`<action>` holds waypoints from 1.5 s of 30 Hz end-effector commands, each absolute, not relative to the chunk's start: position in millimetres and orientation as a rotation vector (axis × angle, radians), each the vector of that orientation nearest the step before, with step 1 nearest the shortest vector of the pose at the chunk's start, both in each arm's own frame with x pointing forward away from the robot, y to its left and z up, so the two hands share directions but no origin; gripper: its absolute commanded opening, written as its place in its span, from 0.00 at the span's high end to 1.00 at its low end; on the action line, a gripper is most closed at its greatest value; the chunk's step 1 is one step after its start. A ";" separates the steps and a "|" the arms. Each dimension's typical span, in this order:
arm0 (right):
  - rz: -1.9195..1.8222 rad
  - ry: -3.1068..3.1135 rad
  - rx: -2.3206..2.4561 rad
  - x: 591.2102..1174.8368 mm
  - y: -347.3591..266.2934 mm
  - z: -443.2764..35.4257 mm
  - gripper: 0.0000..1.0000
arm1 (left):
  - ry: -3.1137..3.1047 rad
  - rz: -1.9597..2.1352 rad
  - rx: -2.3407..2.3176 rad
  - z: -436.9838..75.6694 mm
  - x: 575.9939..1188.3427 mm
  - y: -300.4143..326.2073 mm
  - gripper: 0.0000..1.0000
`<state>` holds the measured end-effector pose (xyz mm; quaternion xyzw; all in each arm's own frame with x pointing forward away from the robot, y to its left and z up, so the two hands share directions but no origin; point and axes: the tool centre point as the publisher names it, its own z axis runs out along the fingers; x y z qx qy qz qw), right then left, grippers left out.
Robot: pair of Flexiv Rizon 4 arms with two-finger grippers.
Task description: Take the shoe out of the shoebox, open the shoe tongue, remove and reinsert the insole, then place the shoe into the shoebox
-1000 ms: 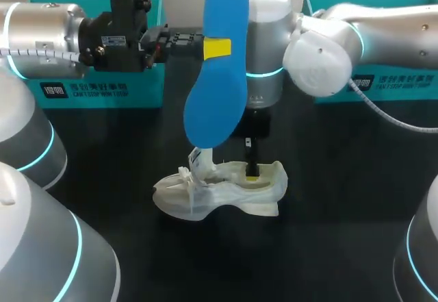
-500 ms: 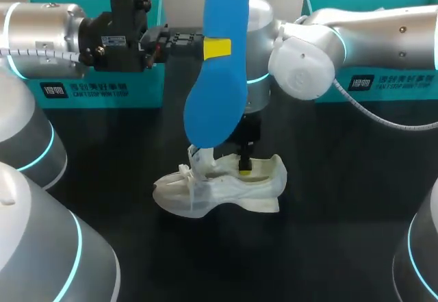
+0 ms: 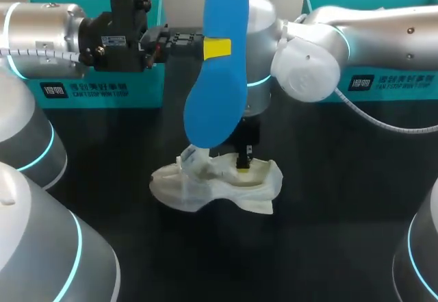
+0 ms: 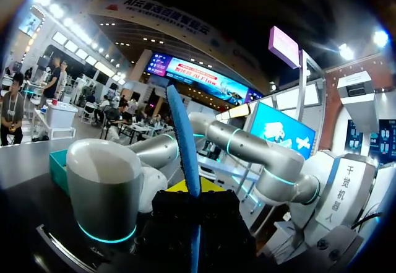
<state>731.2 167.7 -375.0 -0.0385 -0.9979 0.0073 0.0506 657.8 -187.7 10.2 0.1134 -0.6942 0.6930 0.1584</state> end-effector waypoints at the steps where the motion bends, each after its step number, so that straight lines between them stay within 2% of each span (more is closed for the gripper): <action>1: -0.001 -3.056 -0.168 719.9 156.6 -355.3 1.00 | -1.986 1.980 0.322 10.3 658.4 -187.9 1.00; 8: 0.050 -3.041 -0.250 704.7 157.5 -324.9 1.00 | -1.986 1.980 0.322 10.3 658.4 -187.9 1.00; 25: 0.050 -3.041 -0.250 704.7 157.5 -324.9 1.00 | -1.986 1.980 0.322 10.3 658.4 -187.9 1.00; 30: 0.031 -3.049 -0.355 703.8 150.2 -324.8 1.00 | -1.986 1.980 0.322 10.3 658.4 -187.9 1.00; 34: 0.032 -3.035 -0.475 705.1 144.9 -326.7 1.00 | -2.017 2.016 0.239 40.9 665.5 -182.2 1.00; 45: 0.018 -2.957 -0.879 701.7 136.8 -328.7 1.00 | -2.003 2.027 0.360 54.0 664.4 -152.0 1.00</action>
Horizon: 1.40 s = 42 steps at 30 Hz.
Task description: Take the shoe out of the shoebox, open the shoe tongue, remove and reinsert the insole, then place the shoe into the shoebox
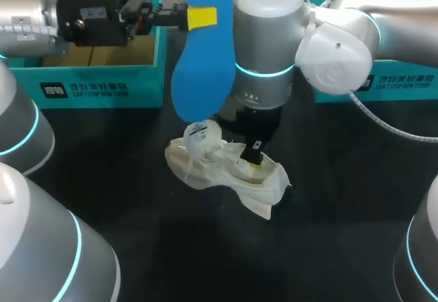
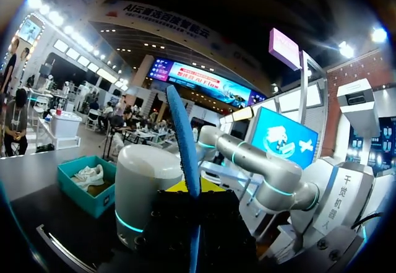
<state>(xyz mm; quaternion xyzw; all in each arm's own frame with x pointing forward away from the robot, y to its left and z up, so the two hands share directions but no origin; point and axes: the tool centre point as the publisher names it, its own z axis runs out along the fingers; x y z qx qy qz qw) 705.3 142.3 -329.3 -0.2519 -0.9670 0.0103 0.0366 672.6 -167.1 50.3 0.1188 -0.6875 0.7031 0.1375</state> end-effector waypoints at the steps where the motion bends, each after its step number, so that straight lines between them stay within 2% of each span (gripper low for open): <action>1: -0.006 -2.933 -0.954 701.9 136.2 -328.5 1.00 | -1.999 2.027 0.378 54.8 663.9 -149.1 1.00; 13: -0.052 -2.657 -1.605 701.7 127.6 -333.4 1.00 | -1.948 2.016 0.480 44.1 659.4 -123.7 1.00; 25: -0.052 -2.657 -1.605 701.7 127.6 -333.4 1.00 | -1.948 2.016 0.480 44.1 659.4 -123.7 1.00; 42: -0.092 -2.390 -2.037 683.4 119.5 -344.4 1.00 | -1.948 2.016 0.480 44.1 659.4 -123.7 1.00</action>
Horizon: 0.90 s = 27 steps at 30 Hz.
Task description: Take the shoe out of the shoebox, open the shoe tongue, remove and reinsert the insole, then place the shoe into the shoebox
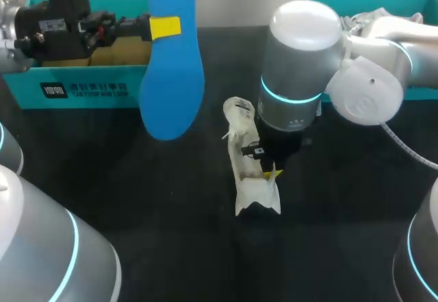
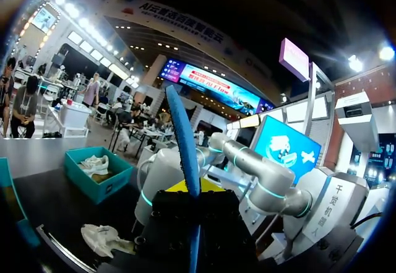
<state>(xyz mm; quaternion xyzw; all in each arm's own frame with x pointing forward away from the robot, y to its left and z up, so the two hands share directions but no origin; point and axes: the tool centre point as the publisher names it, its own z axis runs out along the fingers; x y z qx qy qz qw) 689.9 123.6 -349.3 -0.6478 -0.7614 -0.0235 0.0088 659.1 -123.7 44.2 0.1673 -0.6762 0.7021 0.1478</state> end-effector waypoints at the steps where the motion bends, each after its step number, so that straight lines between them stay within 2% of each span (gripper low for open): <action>1: -0.100 -2.389 -2.037 683.2 119.5 -344.7 1.00 | -1.948 2.016 0.480 44.1 659.4 -123.7 1.00; 16: -0.105 -2.300 -1.990 669.8 121.6 -385.0 1.00 | -1.948 2.016 0.480 44.1 659.4 -123.7 1.00; 27: -0.085 -2.315 -1.957 666.4 121.4 -395.1 1.00 | -1.948 2.016 0.480 44.1 659.4 -123.7 1.00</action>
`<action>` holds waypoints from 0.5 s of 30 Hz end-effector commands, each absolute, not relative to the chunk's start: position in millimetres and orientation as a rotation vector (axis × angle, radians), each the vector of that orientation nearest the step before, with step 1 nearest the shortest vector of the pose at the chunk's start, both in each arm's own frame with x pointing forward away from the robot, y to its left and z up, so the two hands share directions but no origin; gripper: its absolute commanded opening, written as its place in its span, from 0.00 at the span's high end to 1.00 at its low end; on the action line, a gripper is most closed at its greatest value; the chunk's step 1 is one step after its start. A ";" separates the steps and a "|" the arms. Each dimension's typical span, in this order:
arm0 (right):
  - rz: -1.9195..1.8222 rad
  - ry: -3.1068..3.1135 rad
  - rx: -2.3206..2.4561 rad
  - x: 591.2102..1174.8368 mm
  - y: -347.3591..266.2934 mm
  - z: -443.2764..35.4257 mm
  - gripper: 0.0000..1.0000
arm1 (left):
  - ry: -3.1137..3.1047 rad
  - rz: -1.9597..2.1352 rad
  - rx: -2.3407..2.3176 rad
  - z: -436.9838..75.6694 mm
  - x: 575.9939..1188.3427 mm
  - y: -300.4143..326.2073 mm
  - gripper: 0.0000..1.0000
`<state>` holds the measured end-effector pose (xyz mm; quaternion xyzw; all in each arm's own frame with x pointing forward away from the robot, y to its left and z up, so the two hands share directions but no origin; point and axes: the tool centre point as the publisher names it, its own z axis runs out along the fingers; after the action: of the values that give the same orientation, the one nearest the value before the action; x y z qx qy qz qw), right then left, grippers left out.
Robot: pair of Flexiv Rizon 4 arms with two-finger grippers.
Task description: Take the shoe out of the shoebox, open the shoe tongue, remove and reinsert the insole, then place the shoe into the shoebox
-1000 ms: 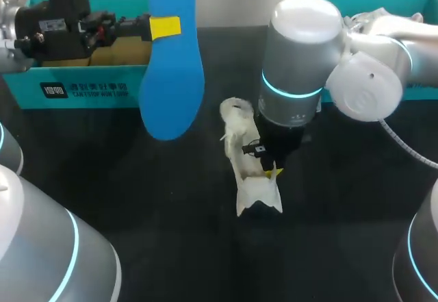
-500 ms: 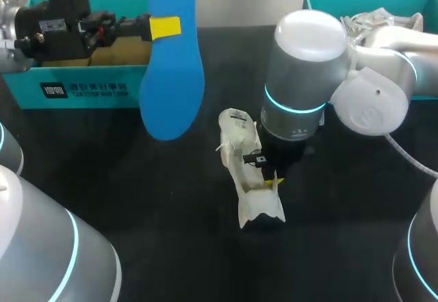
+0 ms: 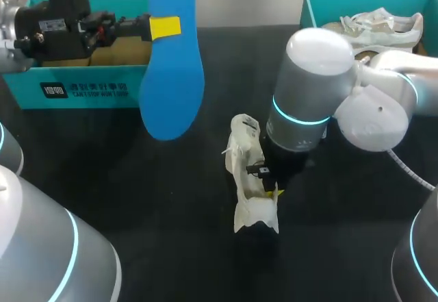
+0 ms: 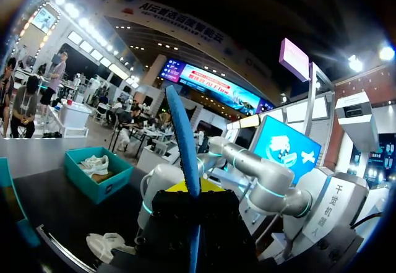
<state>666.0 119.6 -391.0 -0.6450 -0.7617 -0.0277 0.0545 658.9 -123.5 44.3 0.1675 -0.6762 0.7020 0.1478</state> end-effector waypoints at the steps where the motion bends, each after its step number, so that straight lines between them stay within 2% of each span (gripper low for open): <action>1: -0.084 -2.315 -1.953 666.1 121.3 -395.2 0.89 | -1.948 2.016 0.480 44.1 659.4 -123.7 1.00; 3: -0.102 -2.306 -1.943 665.2 120.4 -394.2 0.49 | -1.948 2.016 0.480 44.1 659.4 -123.7 1.00; 4: -0.101 -2.306 -1.943 665.1 119.6 -392.7 0.00 | -1.948 2.016 0.480 44.1 659.4 -123.7 1.00; 15: -0.224 -2.206 -1.873 662.0 105.6 -349.8 0.00 | -1.948 2.016 0.480 44.1 659.4 -123.7 1.00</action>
<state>667.3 127.2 -364.9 -0.6422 -0.7575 -0.0545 0.1035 658.8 -123.4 44.4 0.1675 -0.6763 0.7019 0.1479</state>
